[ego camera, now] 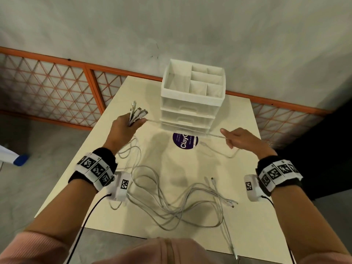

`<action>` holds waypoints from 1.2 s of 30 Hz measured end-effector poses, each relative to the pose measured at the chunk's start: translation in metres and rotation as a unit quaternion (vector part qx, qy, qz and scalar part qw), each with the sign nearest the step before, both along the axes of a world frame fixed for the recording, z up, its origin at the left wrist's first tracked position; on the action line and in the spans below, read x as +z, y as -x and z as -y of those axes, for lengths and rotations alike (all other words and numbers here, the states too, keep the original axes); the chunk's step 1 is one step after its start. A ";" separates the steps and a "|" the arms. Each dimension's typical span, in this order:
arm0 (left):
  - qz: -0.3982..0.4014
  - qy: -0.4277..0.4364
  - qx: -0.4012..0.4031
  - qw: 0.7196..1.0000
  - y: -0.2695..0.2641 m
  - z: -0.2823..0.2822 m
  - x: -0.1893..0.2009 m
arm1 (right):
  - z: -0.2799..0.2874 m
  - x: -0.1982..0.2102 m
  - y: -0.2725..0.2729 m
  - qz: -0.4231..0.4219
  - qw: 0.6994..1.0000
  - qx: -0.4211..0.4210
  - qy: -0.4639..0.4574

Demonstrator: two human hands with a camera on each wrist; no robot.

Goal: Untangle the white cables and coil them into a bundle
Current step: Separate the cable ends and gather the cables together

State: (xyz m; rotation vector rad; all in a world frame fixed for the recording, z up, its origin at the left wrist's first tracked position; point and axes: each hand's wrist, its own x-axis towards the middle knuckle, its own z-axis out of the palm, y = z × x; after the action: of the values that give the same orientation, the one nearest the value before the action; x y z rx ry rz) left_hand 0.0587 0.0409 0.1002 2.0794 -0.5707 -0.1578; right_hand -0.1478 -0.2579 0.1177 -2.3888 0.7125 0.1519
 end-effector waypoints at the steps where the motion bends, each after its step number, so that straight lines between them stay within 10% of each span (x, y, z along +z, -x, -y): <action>1: 0.001 -0.008 -0.011 1.000 -0.001 -0.001 0.000 | 0.006 -0.001 0.004 0.001 1.000 -0.005 0.016; 11: -0.050 -0.077 -0.129 0.987 0.011 0.003 -0.011 | -0.005 -0.057 0.021 -0.260 0.958 0.088 -0.086; 17: -0.176 0.054 -0.201 0.962 0.036 0.021 0.003 | -0.036 -0.042 -0.026 0.004 0.991 0.066 -0.120; 24: -0.182 0.112 -0.212 0.954 0.052 0.037 0.008 | -0.102 0.016 -0.082 0.248 0.931 0.059 -0.262; 36: -0.152 0.165 -0.206 0.953 0.050 0.042 0.017 | -0.108 0.027 -0.097 0.344 0.899 0.012 -0.271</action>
State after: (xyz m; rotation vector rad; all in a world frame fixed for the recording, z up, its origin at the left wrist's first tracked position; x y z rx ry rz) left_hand 0.0083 -0.0012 0.1169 1.5532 -0.7752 -0.5730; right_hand -0.0511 -0.1496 0.1443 -1.7303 0.2476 -0.4209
